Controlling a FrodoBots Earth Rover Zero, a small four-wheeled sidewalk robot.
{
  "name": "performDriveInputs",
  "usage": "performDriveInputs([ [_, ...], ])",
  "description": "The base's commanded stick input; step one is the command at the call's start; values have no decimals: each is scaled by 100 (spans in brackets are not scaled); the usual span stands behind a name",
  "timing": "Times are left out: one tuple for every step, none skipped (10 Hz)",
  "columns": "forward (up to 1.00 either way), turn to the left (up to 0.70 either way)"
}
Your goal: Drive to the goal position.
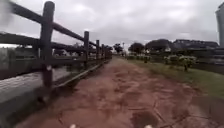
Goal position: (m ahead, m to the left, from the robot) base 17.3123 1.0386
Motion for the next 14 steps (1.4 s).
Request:
performDriveInputs([
  [85,1],
  [85,1],
  [85,1],
  [85,1],
  [85,1],
  [85,1],
  [85,1],
  [85,1],
  [85,-1],
  [85,-14],
  [85,-27],
  [85,-31],
  [85,-26],
  [85,-8],
])
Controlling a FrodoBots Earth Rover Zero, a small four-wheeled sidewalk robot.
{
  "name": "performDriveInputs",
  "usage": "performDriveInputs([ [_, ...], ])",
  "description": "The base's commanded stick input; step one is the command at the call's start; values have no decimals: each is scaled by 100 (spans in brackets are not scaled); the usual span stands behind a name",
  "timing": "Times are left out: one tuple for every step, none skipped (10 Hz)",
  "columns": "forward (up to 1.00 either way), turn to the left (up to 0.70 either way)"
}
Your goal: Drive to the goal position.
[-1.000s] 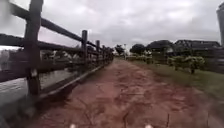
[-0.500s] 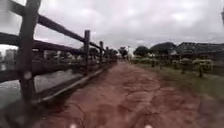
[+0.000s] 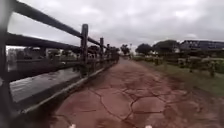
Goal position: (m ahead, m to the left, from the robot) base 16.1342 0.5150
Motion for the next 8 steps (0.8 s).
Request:
performDriveInputs([
  [85,1],
  [85,1],
  [85,1],
  [85,1],
  [85,1],
  [85,1],
  [85,1],
  [85,1],
])
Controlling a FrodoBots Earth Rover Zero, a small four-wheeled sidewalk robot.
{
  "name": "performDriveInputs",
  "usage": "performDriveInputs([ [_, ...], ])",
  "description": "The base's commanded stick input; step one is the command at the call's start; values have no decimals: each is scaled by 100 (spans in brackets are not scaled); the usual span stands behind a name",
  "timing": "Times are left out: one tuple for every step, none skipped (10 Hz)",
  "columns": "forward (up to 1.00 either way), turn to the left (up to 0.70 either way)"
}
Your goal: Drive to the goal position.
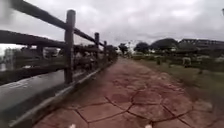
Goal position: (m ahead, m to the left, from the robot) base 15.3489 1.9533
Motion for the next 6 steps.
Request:
performDriveInputs([
  [85,-8],
  [85,-18],
  [85,-27],
  [85,-33],
  [85,-33],
  [85,-33],
])
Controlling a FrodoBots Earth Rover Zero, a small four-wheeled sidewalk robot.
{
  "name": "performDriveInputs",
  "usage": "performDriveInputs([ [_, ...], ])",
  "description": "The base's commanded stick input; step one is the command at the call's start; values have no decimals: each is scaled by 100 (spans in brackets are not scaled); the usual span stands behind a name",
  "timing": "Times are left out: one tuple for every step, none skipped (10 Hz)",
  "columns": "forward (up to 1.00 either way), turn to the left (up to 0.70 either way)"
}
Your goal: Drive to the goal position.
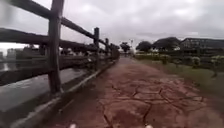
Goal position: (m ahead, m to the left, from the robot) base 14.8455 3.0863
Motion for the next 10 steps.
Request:
performDriveInputs([
  [85,-33],
  [85,-33],
  [85,-33],
  [85,-33],
  [85,-8],
  [85,1],
  [85,1],
  [85,1],
  [85,1],
  [85,1],
])
